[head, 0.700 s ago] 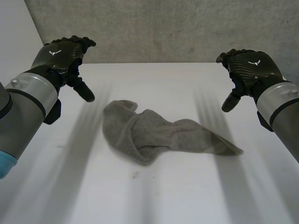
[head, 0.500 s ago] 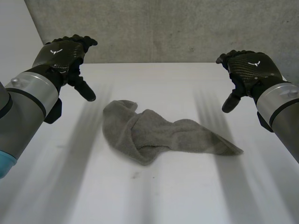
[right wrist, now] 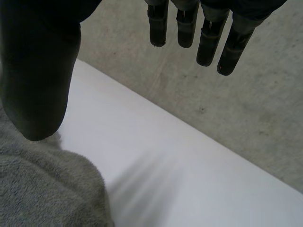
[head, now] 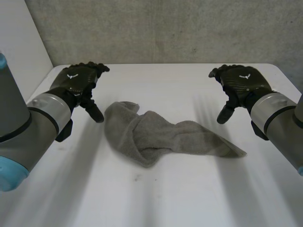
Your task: Fold the towel.
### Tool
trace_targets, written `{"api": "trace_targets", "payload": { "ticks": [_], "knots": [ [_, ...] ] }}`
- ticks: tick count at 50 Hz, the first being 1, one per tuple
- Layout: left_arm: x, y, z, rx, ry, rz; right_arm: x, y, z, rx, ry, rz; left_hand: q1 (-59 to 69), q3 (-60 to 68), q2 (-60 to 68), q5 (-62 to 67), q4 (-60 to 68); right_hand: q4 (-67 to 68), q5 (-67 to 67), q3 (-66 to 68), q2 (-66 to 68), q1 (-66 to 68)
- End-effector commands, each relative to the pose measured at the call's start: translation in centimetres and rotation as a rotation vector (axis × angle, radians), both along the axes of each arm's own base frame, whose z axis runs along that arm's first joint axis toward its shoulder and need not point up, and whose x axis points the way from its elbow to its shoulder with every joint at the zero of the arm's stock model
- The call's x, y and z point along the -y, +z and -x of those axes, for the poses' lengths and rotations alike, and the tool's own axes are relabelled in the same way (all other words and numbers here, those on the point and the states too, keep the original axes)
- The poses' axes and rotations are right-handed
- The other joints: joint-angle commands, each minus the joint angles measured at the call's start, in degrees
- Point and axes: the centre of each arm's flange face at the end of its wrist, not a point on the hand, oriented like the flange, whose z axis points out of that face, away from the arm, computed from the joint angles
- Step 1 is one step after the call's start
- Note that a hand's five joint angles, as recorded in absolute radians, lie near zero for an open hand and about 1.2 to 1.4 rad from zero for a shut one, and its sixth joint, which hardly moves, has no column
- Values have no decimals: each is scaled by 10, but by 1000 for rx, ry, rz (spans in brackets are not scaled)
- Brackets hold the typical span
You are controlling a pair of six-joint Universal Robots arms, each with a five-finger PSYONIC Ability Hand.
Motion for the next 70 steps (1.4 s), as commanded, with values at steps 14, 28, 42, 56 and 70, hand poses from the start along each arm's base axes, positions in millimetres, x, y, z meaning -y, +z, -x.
{"api": "trace_targets", "payload": {
  "ticks": [14,28,42,56,70],
  "knots": [
    [24,-123,9,150,-21,-208,26,-130,-22,-54,77,-182,33,35,34,17,35,83,99,92,90,101],
    [13,-26,-9,33,26,20,18,11,-1,64,26,144,35,36,36,19,36,-51,-35,-41,-44,-33],
    [-7,24,-18,-68,31,138,-6,53,11,75,35,179,37,38,38,20,38,-51,-35,-41,-44,-33],
    [-7,23,-18,-65,30,134,-3,55,14,72,19,184,49,50,49,32,50,-51,-35,-41,-44,-33],
    [-7,16,-18,-53,30,107,-4,47,12,62,27,166,45,46,46,29,46,-51,-35,-41,-44,-33]
  ]
}}
